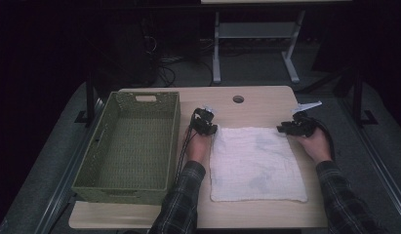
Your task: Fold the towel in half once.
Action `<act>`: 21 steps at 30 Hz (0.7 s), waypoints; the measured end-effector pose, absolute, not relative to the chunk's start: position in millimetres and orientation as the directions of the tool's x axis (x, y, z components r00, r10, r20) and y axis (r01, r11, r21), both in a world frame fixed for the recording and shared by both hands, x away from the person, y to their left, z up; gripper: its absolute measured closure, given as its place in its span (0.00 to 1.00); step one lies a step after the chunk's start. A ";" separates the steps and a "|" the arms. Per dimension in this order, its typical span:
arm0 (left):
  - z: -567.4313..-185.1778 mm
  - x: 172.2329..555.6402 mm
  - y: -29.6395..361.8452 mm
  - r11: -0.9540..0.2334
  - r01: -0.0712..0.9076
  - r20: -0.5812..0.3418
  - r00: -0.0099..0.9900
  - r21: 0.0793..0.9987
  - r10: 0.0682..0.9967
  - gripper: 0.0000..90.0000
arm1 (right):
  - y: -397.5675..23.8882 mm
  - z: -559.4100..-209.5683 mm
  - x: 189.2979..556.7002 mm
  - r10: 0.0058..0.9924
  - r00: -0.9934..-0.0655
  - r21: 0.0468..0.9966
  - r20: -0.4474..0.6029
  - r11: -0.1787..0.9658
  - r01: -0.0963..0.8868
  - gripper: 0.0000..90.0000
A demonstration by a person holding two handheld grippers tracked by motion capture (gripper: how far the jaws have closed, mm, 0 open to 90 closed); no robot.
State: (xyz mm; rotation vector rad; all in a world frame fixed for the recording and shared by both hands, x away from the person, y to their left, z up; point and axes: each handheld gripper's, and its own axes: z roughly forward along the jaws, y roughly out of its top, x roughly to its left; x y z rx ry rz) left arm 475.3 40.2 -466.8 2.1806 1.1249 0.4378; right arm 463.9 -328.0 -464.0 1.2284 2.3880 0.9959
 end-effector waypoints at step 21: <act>-439.3 469.8 47.6 -0.346 0.573 -0.013 0.529 0.743 0.848 0.96 | -346.8 -441.5 456.0 0.816 -0.576 0.767 0.037 0.347 0.540 0.95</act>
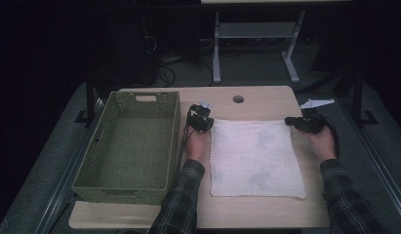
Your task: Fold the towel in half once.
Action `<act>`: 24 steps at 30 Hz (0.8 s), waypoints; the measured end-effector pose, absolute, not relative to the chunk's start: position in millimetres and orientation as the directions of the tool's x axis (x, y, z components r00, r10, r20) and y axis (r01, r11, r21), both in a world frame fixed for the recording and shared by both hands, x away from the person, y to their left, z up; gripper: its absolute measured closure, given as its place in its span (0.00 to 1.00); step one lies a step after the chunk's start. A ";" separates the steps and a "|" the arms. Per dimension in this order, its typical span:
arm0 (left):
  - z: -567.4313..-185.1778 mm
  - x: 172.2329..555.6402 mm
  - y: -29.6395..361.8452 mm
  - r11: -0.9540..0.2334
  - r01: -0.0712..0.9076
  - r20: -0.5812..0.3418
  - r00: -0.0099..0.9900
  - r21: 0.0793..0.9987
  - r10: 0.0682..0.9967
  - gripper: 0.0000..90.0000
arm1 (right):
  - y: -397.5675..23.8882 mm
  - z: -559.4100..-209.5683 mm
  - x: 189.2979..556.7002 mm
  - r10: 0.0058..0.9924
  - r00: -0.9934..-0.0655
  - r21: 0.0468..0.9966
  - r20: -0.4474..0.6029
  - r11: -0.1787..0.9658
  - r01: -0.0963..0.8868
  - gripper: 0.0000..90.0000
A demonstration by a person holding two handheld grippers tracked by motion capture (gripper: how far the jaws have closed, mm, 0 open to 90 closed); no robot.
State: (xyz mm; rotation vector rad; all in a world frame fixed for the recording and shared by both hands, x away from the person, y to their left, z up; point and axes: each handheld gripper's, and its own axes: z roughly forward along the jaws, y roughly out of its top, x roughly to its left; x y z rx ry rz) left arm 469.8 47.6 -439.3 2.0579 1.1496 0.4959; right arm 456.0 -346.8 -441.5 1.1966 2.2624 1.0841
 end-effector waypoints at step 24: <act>-417.1 385.4 56.9 -0.393 0.503 0.033 0.584 0.770 0.811 0.95 | -349.0 -423.9 378.4 0.780 -0.624 0.785 0.034 0.366 0.500 0.95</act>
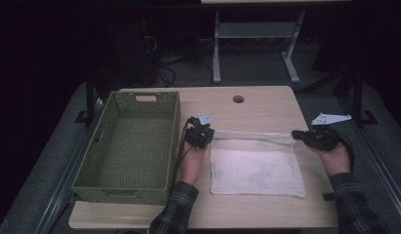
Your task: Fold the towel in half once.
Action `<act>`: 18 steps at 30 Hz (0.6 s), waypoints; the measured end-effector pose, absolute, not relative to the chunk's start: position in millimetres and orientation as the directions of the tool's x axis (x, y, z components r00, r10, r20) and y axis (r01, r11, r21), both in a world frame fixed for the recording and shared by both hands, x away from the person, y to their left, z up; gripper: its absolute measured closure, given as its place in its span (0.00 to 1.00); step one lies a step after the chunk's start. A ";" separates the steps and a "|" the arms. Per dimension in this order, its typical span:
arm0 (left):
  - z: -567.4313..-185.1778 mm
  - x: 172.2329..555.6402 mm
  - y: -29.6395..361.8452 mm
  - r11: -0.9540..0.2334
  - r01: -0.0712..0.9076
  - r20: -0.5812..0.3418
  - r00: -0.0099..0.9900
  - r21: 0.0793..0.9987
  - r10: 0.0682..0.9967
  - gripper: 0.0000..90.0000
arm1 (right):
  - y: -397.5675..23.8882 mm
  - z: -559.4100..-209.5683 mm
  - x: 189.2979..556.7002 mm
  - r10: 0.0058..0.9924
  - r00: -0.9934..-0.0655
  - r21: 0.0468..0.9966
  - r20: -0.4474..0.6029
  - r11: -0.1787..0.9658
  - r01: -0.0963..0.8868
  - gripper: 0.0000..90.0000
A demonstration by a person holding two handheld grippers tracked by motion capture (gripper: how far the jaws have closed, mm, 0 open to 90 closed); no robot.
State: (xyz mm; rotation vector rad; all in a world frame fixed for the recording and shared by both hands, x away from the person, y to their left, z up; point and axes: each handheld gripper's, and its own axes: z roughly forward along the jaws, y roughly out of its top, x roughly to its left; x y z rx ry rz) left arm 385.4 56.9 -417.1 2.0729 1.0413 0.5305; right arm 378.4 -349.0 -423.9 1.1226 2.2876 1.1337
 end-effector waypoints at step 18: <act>-429.2 341.1 69.5 -0.358 0.507 -0.083 0.657 0.784 0.749 0.95 | -355.0 -431.3 335.5 0.746 -0.662 0.764 0.071 0.386 0.517 0.95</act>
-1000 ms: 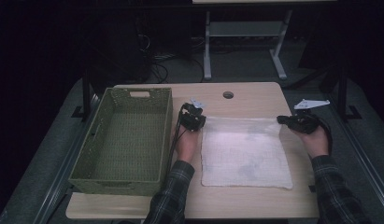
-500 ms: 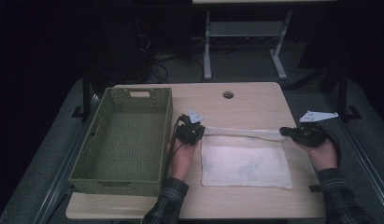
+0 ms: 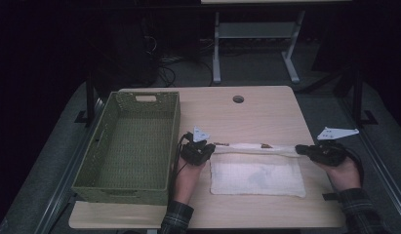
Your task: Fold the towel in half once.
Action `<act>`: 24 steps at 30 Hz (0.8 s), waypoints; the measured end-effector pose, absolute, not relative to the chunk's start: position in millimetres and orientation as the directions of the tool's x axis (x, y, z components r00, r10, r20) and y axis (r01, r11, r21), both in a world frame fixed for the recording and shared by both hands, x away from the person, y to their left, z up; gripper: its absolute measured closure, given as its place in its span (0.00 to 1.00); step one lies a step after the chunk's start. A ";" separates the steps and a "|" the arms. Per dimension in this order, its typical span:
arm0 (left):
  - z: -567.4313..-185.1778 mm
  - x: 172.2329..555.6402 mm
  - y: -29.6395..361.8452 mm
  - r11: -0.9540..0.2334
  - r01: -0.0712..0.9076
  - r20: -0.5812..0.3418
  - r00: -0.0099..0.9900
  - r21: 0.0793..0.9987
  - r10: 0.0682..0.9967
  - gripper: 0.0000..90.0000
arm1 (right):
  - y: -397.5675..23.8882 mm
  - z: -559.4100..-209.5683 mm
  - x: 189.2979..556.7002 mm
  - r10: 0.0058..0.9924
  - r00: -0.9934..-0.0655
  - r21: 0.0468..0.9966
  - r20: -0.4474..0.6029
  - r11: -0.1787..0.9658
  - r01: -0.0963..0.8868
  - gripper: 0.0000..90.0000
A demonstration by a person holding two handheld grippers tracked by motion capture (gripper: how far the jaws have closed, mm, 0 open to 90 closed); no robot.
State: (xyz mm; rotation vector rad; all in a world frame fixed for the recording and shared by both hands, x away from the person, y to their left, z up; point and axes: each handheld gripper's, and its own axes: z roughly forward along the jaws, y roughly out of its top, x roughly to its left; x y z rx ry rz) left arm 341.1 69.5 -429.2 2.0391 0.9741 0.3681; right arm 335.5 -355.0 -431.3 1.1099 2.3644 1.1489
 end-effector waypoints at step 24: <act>-430.7 269.0 70.3 -0.361 0.478 -0.057 0.661 0.800 0.748 0.95 | -353.2 -441.6 267.1 0.694 -0.718 0.725 0.054 0.468 0.506 0.95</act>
